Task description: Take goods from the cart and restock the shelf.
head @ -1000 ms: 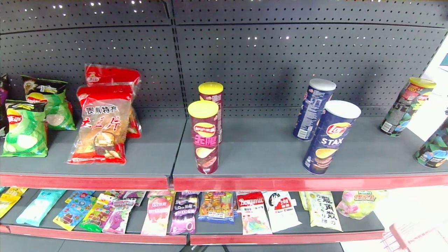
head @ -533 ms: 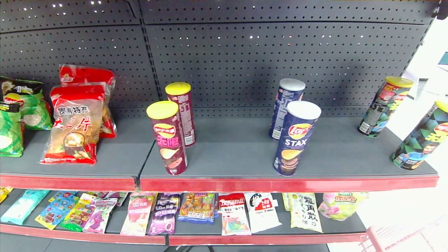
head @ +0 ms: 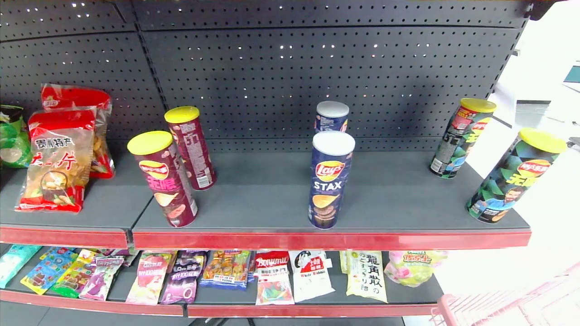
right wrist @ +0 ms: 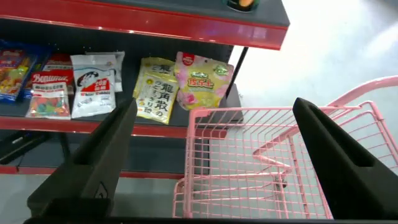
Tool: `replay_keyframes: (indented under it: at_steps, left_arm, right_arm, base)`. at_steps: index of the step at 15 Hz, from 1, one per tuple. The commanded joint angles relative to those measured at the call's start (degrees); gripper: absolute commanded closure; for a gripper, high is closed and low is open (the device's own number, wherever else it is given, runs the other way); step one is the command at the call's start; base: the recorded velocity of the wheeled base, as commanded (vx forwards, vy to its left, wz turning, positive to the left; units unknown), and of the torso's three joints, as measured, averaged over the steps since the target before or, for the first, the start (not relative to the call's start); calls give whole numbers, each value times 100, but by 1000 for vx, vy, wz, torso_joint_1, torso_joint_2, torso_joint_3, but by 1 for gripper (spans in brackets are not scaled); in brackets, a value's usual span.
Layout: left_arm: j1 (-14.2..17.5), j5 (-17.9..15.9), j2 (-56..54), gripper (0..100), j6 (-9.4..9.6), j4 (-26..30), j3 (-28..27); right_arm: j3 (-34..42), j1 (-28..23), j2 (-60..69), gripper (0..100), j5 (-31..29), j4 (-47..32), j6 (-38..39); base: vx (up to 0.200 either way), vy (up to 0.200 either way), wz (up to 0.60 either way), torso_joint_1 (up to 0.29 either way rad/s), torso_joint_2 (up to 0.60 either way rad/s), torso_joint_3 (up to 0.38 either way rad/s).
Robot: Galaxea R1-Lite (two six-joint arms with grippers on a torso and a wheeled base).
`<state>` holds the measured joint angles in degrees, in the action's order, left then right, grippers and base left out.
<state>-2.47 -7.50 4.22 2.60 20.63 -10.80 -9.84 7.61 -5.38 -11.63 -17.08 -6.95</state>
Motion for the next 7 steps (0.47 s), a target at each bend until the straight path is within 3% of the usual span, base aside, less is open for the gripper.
replay_keyframes:
  at_steps: [1, 7]
  left_arm:
    - [1, -15, 0, 0, 4, -6, -1]
    - [1, -6, 0, 0, 13, 3, -1]
  right_arm:
    - [8, 4, -25, 0, 3, -6, 1]
    - [61, 4, -25, 0, 3, 91, 9]
  base:
    - [0, 0, 0, 0, 0, 0]
    - [0, 0, 0, 0, 0, 0]
